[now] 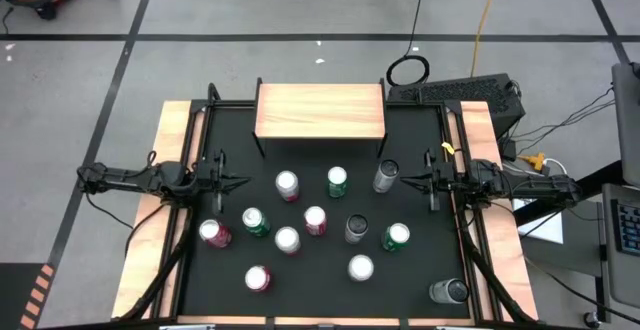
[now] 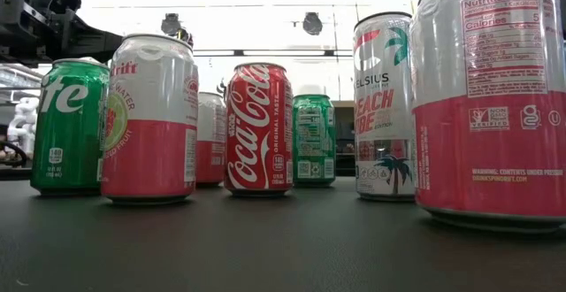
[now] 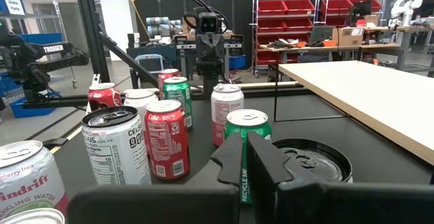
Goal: Place canned beverage on shelf
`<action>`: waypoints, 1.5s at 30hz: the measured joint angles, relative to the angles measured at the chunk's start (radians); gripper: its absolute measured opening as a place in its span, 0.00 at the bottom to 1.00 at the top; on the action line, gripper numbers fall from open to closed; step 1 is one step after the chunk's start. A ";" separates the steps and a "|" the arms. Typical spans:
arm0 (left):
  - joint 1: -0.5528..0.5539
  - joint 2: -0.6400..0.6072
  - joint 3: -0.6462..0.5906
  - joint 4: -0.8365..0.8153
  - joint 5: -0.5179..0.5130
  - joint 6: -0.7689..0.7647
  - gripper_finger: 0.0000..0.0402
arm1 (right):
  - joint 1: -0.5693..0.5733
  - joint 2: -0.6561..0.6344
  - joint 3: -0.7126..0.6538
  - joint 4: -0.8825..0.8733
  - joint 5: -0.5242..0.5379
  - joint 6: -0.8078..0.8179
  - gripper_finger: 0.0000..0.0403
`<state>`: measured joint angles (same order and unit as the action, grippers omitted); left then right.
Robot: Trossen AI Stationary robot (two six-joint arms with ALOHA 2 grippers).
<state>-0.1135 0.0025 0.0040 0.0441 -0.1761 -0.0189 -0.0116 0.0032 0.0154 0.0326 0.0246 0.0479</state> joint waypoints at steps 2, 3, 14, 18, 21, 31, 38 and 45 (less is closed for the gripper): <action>0.000 0.000 0.000 0.000 0.000 0.000 0.00 | 0.000 0.000 0.000 0.000 0.000 0.000 0.00; 0.000 0.000 0.000 0.000 0.000 0.000 0.00 | 0.000 0.000 0.000 0.000 0.000 0.000 0.00; 0.000 0.000 0.000 0.000 0.000 0.000 0.00 | 0.000 0.000 0.000 0.007 0.027 0.000 0.00; 0.000 0.000 0.000 0.000 0.000 0.000 0.00 | 0.000 0.000 0.000 0.007 0.027 0.000 0.00; 0.000 0.000 0.000 0.000 0.000 0.000 0.00 | 0.000 0.000 0.000 0.007 0.027 -0.005 0.00; 0.000 0.000 0.000 0.000 0.000 0.000 0.00 | 0.000 0.000 0.000 0.041 0.026 0.095 0.00; 0.000 0.000 0.000 0.000 0.000 0.000 0.00 | 0.000 0.000 0.000 0.036 0.026 0.097 0.00; 0.000 0.000 0.000 0.000 0.000 0.000 0.00 | 0.000 0.000 0.000 0.026 0.026 0.025 0.00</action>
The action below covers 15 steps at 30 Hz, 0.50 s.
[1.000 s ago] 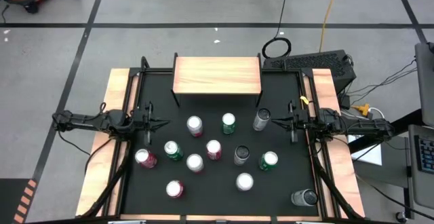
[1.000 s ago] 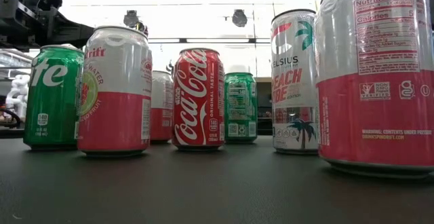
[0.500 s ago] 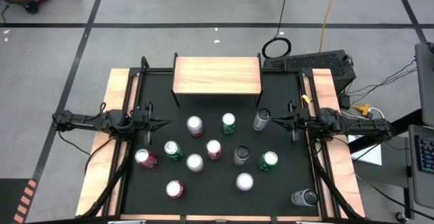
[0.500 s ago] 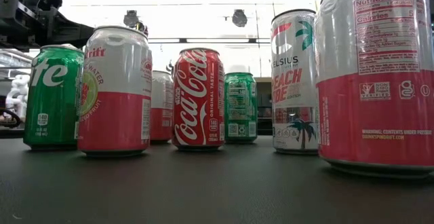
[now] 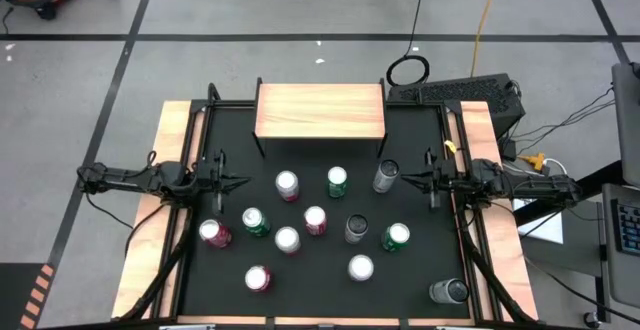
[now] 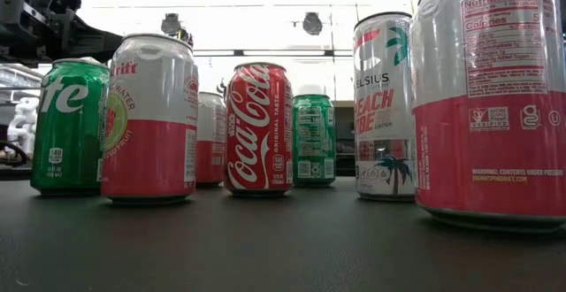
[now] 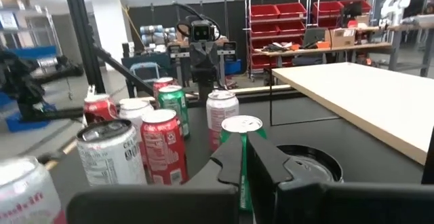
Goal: Place canned beverage on shelf
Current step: Put the bottom right white pink soda can on the shelf
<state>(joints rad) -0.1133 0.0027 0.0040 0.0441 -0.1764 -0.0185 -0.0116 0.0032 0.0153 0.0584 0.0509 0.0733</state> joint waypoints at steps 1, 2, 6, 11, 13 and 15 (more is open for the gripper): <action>0.000 0.000 0.000 0.000 0.000 0.000 0.00 | 0.000 0.000 0.000 -0.002 0.000 -0.008 0.00; 0.000 0.000 0.000 0.000 0.000 0.000 0.00 | 0.000 0.000 0.000 -0.001 0.000 -0.010 0.00; 0.000 0.000 0.000 0.000 0.000 0.000 0.00 | 0.000 0.000 0.000 0.005 0.002 -0.006 0.00; 0.000 0.000 0.000 0.000 0.000 0.000 0.00 | 0.000 0.000 0.000 0.009 -0.008 -0.006 0.00; 0.000 0.000 0.000 0.000 0.000 0.000 0.00 | 0.000 0.000 0.000 0.033 -0.030 -0.008 0.00; 0.000 0.000 0.000 0.000 0.000 0.000 0.00 | 0.001 0.000 0.011 0.035 -0.029 -0.008 0.00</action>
<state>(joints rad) -0.1132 0.0027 0.0043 0.0438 -0.1763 -0.0185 -0.0109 0.0029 0.0259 0.0929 0.0220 0.0654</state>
